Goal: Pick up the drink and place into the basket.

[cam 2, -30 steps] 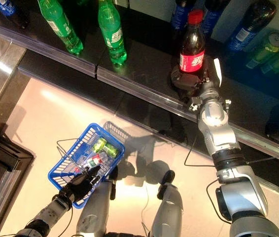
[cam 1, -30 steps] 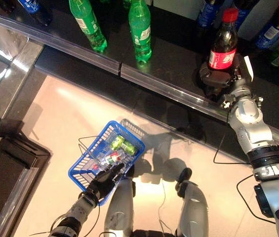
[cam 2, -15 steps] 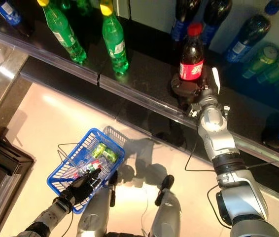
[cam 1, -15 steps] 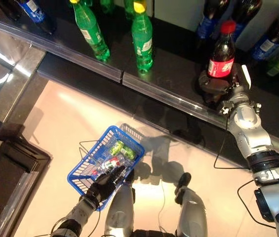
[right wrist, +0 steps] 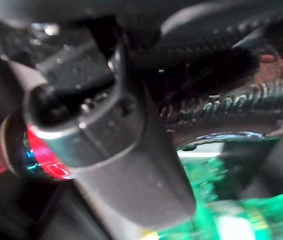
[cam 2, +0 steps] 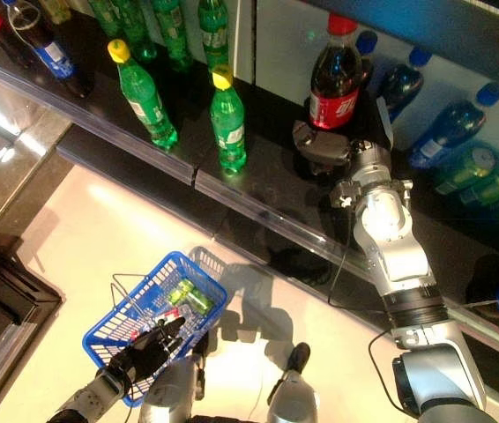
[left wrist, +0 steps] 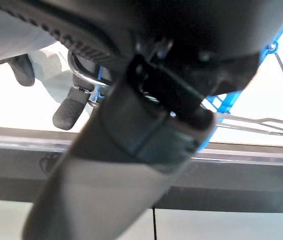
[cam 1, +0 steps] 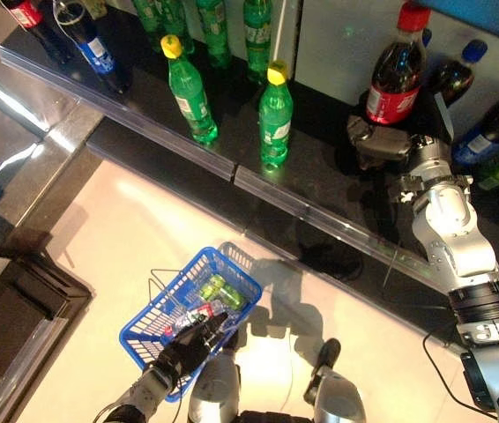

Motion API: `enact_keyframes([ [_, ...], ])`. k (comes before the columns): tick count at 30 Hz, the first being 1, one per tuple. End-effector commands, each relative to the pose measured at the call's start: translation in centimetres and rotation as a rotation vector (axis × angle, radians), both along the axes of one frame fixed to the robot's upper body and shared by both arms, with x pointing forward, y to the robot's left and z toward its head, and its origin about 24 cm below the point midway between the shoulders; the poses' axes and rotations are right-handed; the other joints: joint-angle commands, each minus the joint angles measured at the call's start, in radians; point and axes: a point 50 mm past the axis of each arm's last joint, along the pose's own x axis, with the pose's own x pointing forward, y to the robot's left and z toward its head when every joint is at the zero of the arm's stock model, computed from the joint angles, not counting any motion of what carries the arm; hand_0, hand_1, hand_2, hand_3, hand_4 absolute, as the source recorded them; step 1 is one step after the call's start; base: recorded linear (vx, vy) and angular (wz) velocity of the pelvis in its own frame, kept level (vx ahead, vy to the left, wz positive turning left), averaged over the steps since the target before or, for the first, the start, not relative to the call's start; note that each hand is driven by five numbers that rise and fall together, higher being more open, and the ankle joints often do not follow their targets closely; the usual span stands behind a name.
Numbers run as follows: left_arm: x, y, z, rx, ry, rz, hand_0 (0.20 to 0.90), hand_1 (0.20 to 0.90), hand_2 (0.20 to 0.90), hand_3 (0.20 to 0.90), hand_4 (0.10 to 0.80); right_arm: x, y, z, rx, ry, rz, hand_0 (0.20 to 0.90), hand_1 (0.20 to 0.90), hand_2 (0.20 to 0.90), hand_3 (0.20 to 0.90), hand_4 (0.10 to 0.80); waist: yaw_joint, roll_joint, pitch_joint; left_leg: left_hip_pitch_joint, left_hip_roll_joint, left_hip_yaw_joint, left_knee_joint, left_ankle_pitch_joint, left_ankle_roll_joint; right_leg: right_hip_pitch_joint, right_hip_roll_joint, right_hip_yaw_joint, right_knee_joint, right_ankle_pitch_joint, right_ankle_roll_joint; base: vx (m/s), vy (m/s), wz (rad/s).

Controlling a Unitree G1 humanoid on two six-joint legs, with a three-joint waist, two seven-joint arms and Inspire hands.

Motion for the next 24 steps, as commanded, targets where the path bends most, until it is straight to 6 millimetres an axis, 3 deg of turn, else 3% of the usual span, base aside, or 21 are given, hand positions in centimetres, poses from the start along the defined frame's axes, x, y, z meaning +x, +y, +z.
enact_keyframes([
  [1,-0.9,-0.8,0.5,-0.074,-0.122,-0.044,0.300,0.300,0.300,0.200,0.100,-1.7,0.6,2.4,0.004,-0.200,0.065,0.300,0.300,0.300,0.200,0.100,0.017,-0.037,-0.373,-0.024,0.004,0.064,-0.036,0.023,0.015,-0.071,0.004,0.008,0.055,-0.015,-0.012,0.043,-0.004,0.09],
  [13,1.2,-0.5,2.4,-0.153,-0.288,0.048,0.300,0.300,0.300,0.200,0.100,-2.1,2.2,0.8,0.025,-0.154,0.151,0.300,0.300,0.300,0.200,0.100,0.039,-0.053,-0.425,0.018,0.012,0.051,-0.047,0.010,0.012,-0.012,0.021,-0.008,0.012,-0.012,-0.016,0.007,0.000,0.05],
  [20,2.3,-1.7,4.1,-0.239,-0.453,0.026,0.300,0.300,0.300,0.200,0.100,-2.0,2.9,0.4,0.048,-0.149,0.165,0.300,0.300,0.300,0.200,0.100,0.074,-0.053,-0.434,0.018,0.010,0.016,-0.047,0.010,0.015,0.013,0.034,-0.035,0.011,-0.025,-0.029,0.005,0.013,0.21],
  [24,3.3,-2.6,6.2,-0.315,-0.577,-0.001,0.300,0.300,0.300,0.200,0.100,-2.0,4.0,0.2,0.044,-0.144,0.195,0.300,0.300,0.300,0.200,0.100,0.114,-0.057,-0.439,0.009,0.005,-0.023,-0.047,0.017,0.014,0.029,0.041,-0.058,-0.002,-0.027,-0.033,-0.021,0.022,0.29],
])
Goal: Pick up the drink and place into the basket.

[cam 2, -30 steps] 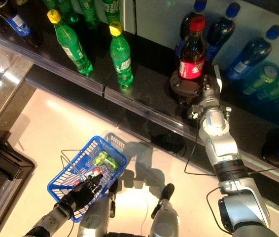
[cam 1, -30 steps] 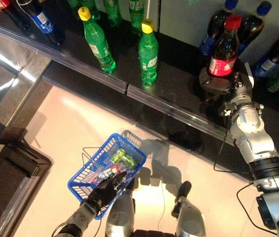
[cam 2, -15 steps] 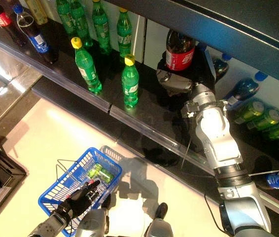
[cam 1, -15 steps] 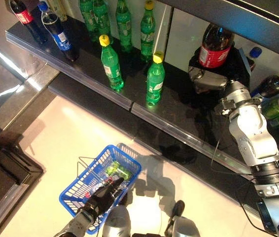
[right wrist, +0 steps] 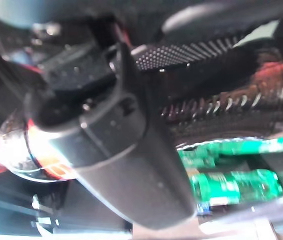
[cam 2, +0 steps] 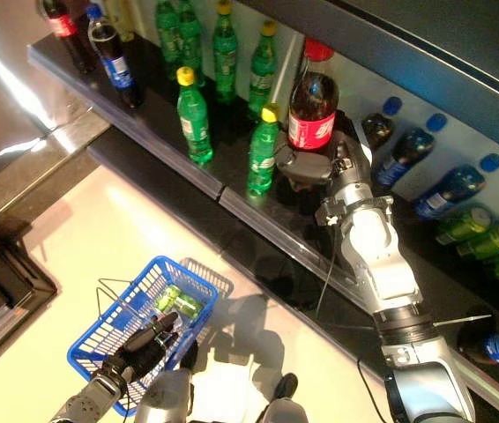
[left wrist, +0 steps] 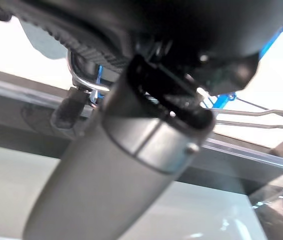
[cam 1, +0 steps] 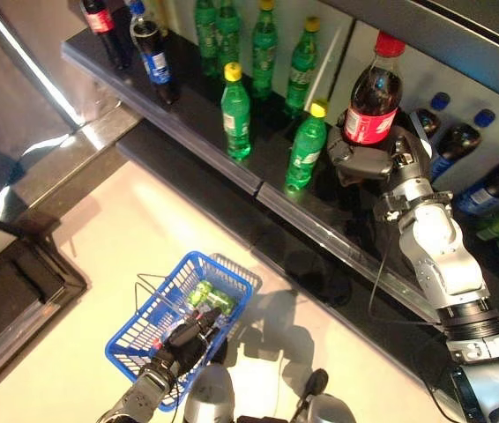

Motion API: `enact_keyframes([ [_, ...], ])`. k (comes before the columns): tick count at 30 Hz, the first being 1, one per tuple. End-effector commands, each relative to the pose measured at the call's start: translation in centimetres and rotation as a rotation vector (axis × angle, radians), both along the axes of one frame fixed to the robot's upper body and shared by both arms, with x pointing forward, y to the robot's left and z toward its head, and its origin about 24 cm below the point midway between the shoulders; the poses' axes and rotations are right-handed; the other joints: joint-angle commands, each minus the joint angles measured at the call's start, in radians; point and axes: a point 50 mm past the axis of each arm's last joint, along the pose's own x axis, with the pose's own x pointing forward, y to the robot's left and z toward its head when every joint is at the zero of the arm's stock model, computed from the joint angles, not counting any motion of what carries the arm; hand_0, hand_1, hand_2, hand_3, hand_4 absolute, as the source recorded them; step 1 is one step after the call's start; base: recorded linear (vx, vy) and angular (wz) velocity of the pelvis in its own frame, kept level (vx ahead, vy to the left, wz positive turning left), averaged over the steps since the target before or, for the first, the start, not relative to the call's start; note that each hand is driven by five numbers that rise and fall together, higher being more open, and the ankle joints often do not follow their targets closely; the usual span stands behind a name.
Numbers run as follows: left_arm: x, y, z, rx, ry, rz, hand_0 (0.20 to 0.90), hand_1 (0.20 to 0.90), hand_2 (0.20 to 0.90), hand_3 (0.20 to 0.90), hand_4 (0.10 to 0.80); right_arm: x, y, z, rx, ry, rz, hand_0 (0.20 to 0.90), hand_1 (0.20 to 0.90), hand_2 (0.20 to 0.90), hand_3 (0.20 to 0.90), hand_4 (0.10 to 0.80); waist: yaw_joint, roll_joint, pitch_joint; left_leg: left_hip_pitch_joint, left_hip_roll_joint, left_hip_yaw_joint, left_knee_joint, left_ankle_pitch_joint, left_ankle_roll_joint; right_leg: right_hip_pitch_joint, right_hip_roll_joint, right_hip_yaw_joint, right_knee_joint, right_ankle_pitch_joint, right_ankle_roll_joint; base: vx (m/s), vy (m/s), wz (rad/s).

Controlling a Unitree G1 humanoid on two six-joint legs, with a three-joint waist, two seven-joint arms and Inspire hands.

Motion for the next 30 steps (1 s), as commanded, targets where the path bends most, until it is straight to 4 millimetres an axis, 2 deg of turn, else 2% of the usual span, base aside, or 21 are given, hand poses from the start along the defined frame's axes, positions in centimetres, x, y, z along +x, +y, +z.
enact_keyframes([
  [1,3.0,-2.9,5.0,-0.241,-0.475,-0.073,0.300,0.300,0.300,0.200,0.100,-1.3,2.6,3.0,0.028,-0.219,0.113,0.300,0.300,0.300,0.200,0.100,0.042,-0.010,-0.380,0.040,0.009,0.028,-0.031,-0.032,0.019,-0.022,0.033,-0.011,0.020,-0.022,-0.040,0.001,0.012,0.31],
  [10,5.1,-4.8,10.4,-0.366,-0.689,-0.137,0.300,0.300,0.300,0.200,0.100,-1.6,4.5,1.8,0.028,-0.199,0.167,0.300,0.300,0.300,0.200,0.100,0.106,-0.017,-0.380,0.037,0.000,-0.026,-0.031,-0.026,0.026,0.001,0.050,-0.049,0.052,-0.051,-0.050,0.021,0.011,0.24],
  [11,5.1,-4.9,10.6,-0.369,-0.692,-0.140,0.300,0.300,0.300,0.200,0.100,-1.6,4.5,1.8,0.028,-0.200,0.168,0.300,0.300,0.300,0.200,0.100,0.106,-0.018,-0.381,0.033,-0.002,-0.029,-0.031,-0.022,0.027,-0.001,0.049,-0.051,0.051,-0.048,-0.050,0.023,-0.003,0.21],
  [16,5.7,-6.2,14.2,-0.428,-0.813,-0.220,0.300,0.300,0.300,0.200,0.100,-1.9,6.1,1.1,0.020,-0.196,0.216,0.300,0.300,0.300,0.200,0.100,0.145,-0.030,-0.379,0.033,-0.006,-0.062,-0.031,-0.018,0.027,0.013,0.059,-0.067,0.057,-0.055,-0.051,0.046,-0.020,0.12],
  [23,5.5,-7.5,18.0,-0.468,-0.947,-0.341,0.300,0.300,0.300,0.200,0.100,-2.2,8.1,0.4,-0.010,-0.179,0.288,0.300,0.300,0.300,0.200,0.100,0.177,-0.046,-0.382,0.029,-0.008,-0.083,-0.031,-0.015,0.025,0.021,0.065,-0.074,0.052,-0.052,-0.045,0.030,-0.024,0.09],
  [30,4.8,-8.6,20.8,-0.475,-1.062,-0.465,0.300,0.300,0.300,0.200,0.100,-2.9,9.9,0.1,-0.051,-0.182,0.370,0.300,0.300,0.300,0.200,0.100,0.192,-0.055,-0.382,0.021,-0.005,-0.087,-0.031,-0.011,0.024,0.018,0.066,-0.073,0.051,-0.049,-0.042,0.000,0.000,0.00],
])
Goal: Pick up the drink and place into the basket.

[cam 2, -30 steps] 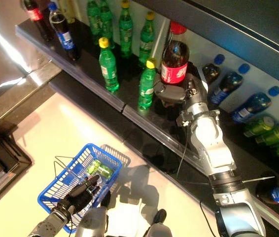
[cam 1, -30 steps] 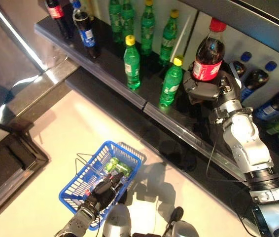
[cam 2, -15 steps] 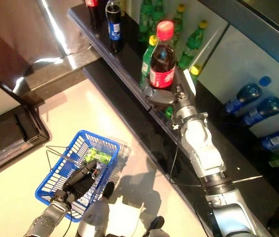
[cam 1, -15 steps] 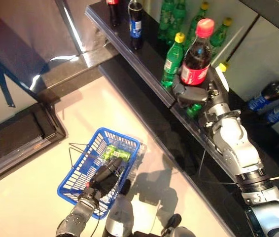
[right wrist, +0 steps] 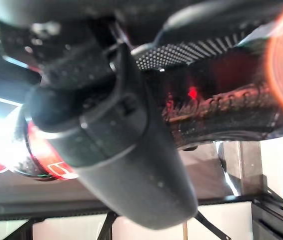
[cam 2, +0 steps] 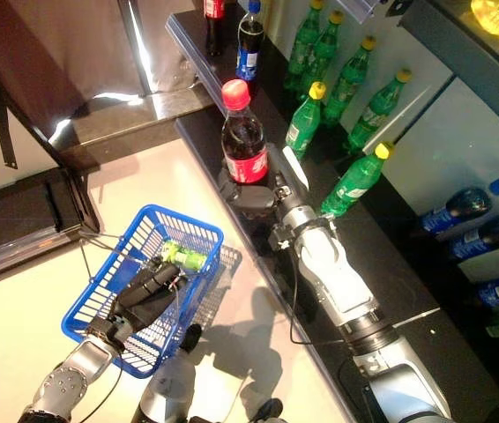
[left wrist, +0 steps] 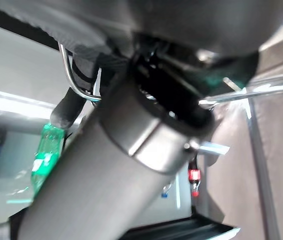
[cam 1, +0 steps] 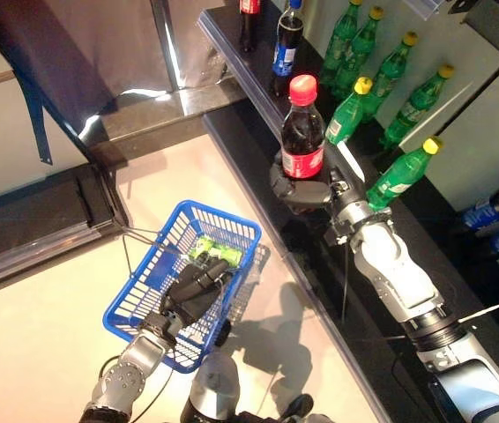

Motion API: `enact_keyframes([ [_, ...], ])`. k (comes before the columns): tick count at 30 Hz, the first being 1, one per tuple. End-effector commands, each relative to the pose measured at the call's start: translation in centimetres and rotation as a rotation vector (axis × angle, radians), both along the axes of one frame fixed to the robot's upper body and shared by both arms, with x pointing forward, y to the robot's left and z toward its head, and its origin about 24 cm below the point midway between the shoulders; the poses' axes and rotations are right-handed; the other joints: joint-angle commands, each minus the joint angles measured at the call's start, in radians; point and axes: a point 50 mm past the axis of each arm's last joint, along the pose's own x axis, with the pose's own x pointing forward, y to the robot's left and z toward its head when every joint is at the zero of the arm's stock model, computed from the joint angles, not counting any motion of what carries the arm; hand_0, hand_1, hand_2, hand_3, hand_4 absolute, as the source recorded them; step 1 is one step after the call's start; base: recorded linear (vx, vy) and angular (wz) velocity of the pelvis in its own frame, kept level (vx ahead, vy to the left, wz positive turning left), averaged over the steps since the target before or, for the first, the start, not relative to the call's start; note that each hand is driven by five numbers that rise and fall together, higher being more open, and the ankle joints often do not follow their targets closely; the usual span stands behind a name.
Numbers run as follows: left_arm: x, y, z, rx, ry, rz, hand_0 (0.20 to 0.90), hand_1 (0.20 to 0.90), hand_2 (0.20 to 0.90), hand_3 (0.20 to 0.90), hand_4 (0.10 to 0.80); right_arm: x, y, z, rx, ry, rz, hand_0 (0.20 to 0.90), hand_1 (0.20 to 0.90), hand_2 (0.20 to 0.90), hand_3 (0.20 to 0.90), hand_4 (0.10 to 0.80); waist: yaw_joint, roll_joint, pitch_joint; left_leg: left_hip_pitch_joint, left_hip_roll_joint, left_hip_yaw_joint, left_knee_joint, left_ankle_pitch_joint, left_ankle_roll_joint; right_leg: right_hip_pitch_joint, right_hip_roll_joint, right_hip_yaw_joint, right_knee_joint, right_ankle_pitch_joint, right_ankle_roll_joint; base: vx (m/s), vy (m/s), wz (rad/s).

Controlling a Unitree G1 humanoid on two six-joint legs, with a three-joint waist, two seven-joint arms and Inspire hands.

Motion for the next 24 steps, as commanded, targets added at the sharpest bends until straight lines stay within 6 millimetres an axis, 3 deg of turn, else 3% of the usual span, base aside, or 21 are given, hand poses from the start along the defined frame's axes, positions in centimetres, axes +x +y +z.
enact_keyframes([
  [1,0.4,-6.4,10.0,-0.341,-0.584,-0.309,0.300,0.300,0.300,0.200,0.100,-2.2,2.9,3.7,0.070,-0.261,0.164,0.300,0.300,0.300,0.200,0.100,-0.001,0.008,-0.355,0.072,0.010,0.038,-0.034,-0.051,0.035,-0.025,0.059,0.003,0.052,-0.007,-0.075,0.000,0.000,0.00],
  [10,-0.9,-7.7,12.8,-0.372,-0.720,-0.453,0.300,0.300,0.300,0.200,0.100,-3.1,5.1,3.8,0.033,-0.286,0.259,0.300,0.300,0.300,0.200,0.100,0.024,0.000,-0.356,0.058,0.009,0.021,-0.034,-0.047,0.035,-0.031,0.056,0.001,0.057,-0.009,-0.074,0.000,0.000,0.00],
  [15,-1.4,-8.2,13.7,-0.352,-0.778,-0.520,0.300,0.300,0.300,0.200,0.100,-3.2,5.5,4.1,0.027,-0.292,0.282,0.300,0.300,0.300,0.200,0.100,0.039,-0.005,-0.357,0.050,0.006,0.001,-0.034,-0.042,0.034,-0.032,0.057,-0.003,0.061,-0.009,-0.074,-0.001,-0.004,0.01],
  [24,-2.6,-8.8,14.6,-0.336,-0.848,-0.612,0.300,0.300,0.300,0.200,0.100,-3.5,6.5,2.8,-0.026,-0.252,0.345,0.300,0.300,0.300,0.200,0.100,0.053,-0.006,-0.360,0.040,0.003,-0.013,-0.034,-0.037,0.032,-0.036,0.056,-0.006,0.061,-0.007,-0.073,-0.005,-0.002,0.02],
])
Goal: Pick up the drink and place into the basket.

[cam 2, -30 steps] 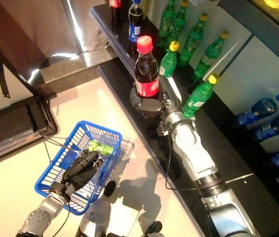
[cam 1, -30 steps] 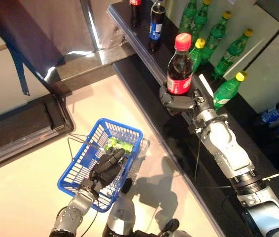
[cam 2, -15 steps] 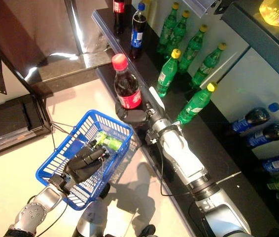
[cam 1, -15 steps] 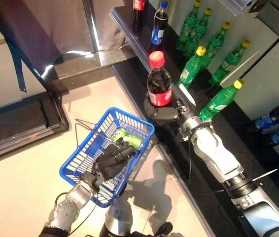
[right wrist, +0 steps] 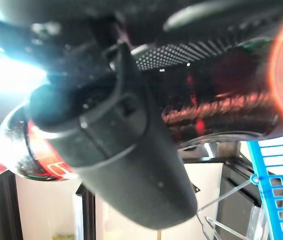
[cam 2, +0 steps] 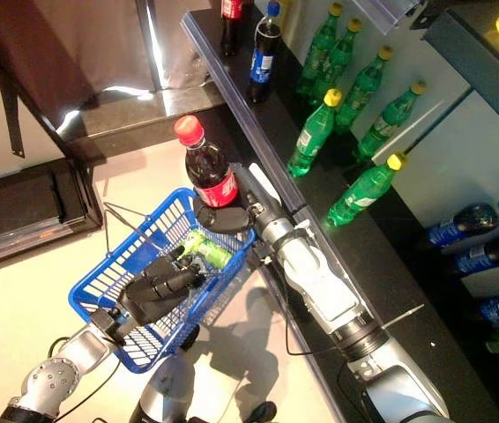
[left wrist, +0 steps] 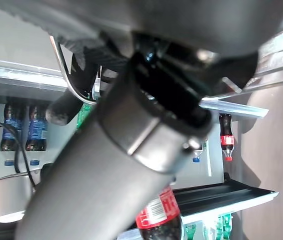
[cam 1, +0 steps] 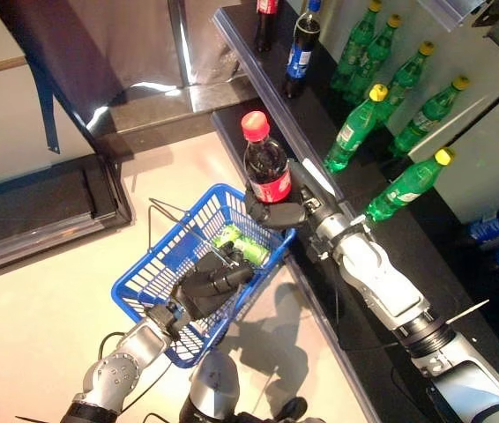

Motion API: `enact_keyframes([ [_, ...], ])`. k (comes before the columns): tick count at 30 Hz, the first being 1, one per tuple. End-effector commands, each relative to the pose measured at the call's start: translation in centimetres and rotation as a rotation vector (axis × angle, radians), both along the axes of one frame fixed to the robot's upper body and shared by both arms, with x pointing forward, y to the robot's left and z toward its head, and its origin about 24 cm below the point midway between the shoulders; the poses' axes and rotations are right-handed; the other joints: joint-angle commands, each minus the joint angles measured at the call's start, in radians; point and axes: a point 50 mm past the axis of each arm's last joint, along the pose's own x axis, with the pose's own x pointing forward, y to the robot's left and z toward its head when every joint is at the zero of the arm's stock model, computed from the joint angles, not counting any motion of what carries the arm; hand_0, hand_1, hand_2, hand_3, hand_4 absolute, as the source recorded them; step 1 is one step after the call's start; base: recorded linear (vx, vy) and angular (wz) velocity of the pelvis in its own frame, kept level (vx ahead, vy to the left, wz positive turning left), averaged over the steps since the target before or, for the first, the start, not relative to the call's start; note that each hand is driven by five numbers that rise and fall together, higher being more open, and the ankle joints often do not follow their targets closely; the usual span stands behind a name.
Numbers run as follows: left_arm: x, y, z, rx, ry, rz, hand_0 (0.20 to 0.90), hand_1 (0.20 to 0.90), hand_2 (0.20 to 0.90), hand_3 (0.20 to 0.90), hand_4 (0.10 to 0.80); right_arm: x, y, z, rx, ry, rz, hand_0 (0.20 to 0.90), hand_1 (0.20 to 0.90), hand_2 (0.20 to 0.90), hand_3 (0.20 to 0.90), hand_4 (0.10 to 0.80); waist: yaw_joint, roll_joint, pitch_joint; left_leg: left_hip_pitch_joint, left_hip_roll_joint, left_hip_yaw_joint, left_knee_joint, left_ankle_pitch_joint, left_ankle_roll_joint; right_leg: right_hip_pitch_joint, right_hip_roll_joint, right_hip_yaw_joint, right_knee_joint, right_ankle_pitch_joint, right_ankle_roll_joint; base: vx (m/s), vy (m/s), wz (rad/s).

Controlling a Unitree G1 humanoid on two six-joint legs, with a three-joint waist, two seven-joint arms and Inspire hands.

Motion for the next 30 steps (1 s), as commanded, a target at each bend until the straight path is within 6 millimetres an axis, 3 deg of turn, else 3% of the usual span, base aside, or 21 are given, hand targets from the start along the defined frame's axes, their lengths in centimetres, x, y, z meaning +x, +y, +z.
enact_keyframes([
  [1,-2.4,-6.9,11.3,-0.438,-0.670,-0.465,0.300,0.300,0.300,0.200,0.100,-2.5,4.1,3.9,0.104,-0.230,0.233,0.300,0.300,0.300,0.200,0.100,0.000,0.005,-0.354,0.062,0.001,0.002,-0.035,-0.035,0.035,-0.018,0.051,-0.002,0.061,-0.003,-0.070,-0.022,0.004,0.03],
  [19,-4.0,-7.8,12.5,-0.426,-0.791,-0.628,0.300,0.300,0.300,0.200,0.100,-2.2,5.3,-0.9,-0.074,-0.056,0.279,0.300,0.300,0.300,0.200,0.100,0.034,-0.002,-0.353,0.040,-0.013,-0.041,-0.035,-0.024,0.035,-0.021,0.046,-0.025,0.063,0.002,-0.065,0.000,-0.001,0.03],
  [30,-4.8,-8.3,13.7,-0.428,-0.879,-0.718,0.300,0.300,0.300,0.200,0.100,-1.9,5.1,-4.1,-0.180,0.041,0.260,0.300,0.300,0.300,0.200,0.100,0.046,-0.008,-0.356,0.032,-0.019,-0.063,-0.035,-0.022,0.033,-0.020,0.045,-0.032,0.065,-0.001,-0.062,0.000,0.000,0.00],
])
